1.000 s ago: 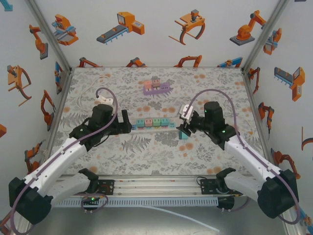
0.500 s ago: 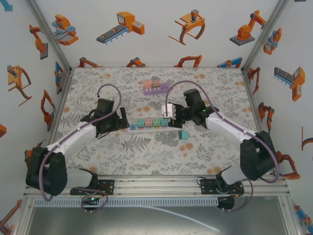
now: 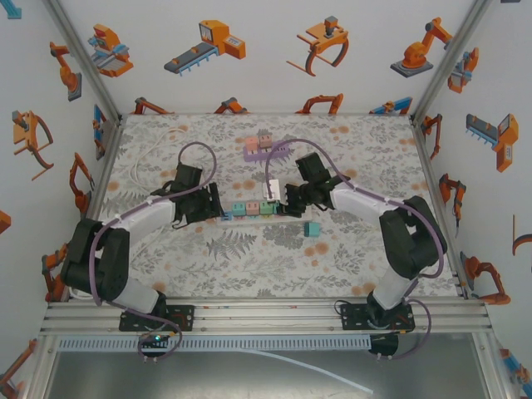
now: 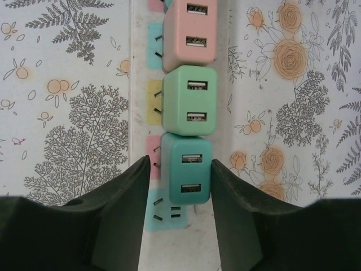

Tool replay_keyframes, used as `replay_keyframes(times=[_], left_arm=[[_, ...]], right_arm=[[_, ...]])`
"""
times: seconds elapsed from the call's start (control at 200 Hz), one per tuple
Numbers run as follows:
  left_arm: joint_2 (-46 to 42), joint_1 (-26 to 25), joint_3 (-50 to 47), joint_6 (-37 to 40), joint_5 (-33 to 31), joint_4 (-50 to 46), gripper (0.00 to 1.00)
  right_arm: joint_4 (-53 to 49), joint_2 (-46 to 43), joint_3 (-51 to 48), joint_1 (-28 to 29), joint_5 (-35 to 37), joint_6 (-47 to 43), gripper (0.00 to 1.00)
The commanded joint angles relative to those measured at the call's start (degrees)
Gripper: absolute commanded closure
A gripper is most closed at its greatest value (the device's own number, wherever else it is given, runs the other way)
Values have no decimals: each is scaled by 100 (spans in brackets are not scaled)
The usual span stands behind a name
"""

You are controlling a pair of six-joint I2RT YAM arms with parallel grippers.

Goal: Pull the plug off the socket

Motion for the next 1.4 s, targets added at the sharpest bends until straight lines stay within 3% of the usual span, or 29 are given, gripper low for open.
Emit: replay_keyframes(times=[0.0, 0.576, 1.397], left_arm=[[101, 23, 151, 63, 184, 84, 39], [525, 23, 59, 354, -56, -491, 47], [593, 15, 74, 441, -293, -558, 47]], right_arm=[[25, 83, 175, 35, -110, -69, 58], [-397, 196, 630, 42, -268, -36, 83], [-466, -83, 718, 20, -323, 145, 91]])
